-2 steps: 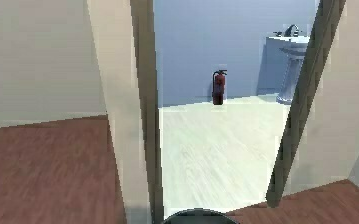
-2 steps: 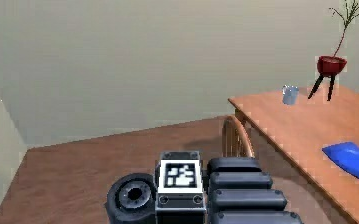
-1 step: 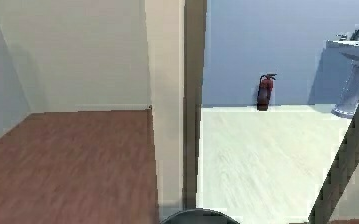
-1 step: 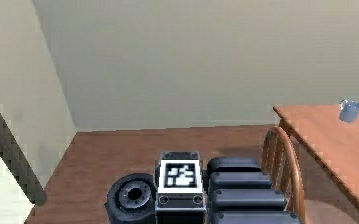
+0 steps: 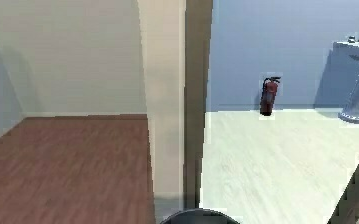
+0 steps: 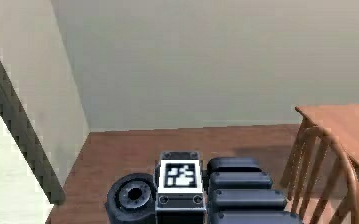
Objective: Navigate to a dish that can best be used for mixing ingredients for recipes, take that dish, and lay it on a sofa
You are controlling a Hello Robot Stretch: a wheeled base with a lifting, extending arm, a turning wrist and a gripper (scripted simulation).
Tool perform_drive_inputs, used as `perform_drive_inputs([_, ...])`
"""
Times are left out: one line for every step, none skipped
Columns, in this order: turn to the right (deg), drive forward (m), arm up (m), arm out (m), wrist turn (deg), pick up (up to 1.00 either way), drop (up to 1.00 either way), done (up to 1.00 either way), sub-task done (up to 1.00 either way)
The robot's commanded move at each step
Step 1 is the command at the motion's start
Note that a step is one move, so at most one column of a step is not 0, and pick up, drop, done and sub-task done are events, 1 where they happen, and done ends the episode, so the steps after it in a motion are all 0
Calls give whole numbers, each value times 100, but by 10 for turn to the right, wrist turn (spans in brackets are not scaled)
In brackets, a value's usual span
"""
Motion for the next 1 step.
perform_drive_inputs([450, 0, 0, 0, 0, 0, 0, 0, 0])
